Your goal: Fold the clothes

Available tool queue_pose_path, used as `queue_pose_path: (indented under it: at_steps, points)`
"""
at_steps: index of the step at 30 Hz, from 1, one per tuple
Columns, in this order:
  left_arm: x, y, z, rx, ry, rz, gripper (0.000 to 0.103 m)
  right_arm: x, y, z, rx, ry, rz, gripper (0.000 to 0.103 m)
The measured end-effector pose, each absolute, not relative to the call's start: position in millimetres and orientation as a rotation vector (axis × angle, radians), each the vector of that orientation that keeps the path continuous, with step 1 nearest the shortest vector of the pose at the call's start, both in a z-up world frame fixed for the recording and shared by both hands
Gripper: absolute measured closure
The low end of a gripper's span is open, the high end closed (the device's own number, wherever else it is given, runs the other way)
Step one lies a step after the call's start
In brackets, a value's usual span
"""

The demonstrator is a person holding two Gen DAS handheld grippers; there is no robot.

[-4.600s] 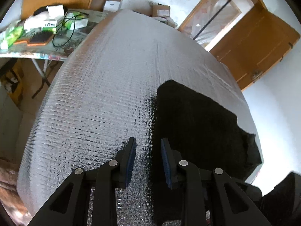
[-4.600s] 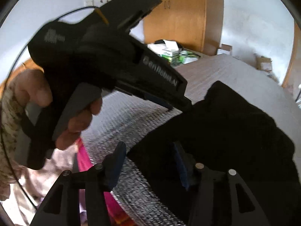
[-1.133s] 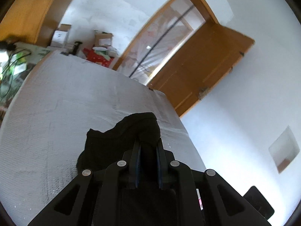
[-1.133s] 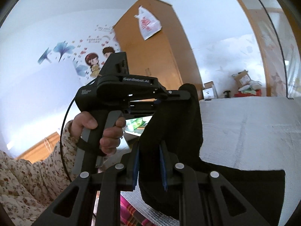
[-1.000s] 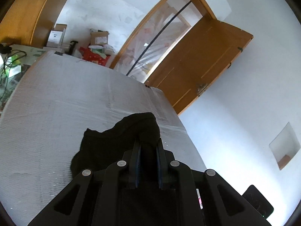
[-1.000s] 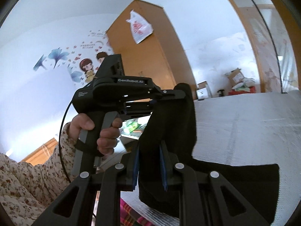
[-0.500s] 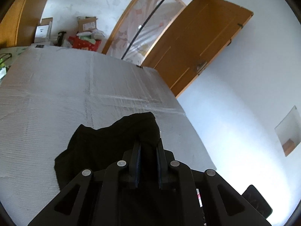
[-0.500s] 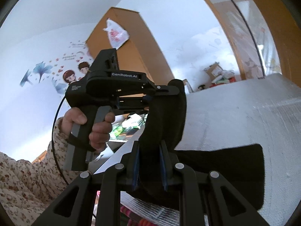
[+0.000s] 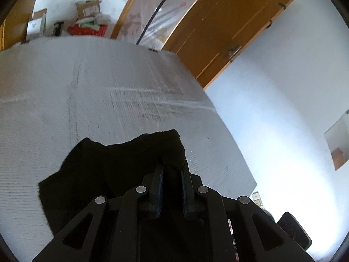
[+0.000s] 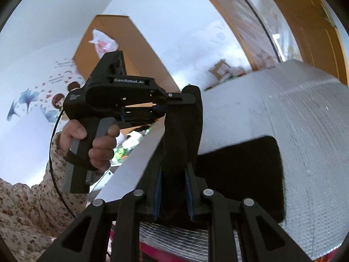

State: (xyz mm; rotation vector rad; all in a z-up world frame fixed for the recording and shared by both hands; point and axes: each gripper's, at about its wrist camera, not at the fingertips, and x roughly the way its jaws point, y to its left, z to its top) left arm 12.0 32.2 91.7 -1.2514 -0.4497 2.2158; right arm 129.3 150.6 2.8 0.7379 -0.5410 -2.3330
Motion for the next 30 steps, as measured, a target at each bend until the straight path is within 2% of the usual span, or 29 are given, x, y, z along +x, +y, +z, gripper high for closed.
queue_pose_path:
  at_steps: [10, 11, 14, 15, 24, 30]
  points:
    - [-10, 56, 43, -1.357, -0.448, 2.116, 0.087, 112, 168, -32, 0.891, -0.587, -2.325, 0.082]
    - [-11, 56, 42, -1.357, -0.446, 2.110, 0.083, 111, 169, -34, 0.905, -0.588, -2.320, 0.081]
    - [-6, 48, 48, -1.307, -0.452, 2.107, 0.082, 107, 175, -37, 0.927, -0.592, -2.306, 0.078]
    - [-4, 45, 51, -1.287, -0.456, 2.109, 0.079, 106, 177, -37, 0.931, -0.592, -2.301, 0.077]
    - [37, -25, 54, -1.226, -0.547, 2.244, 0.079, 84, 197, -32, 0.974, -0.643, -2.139, 0.067]
    - [64, -74, 35, -1.261, -0.677, 2.331, 0.079, 51, 194, -31, 1.028, -0.672, -2.051, 0.066]
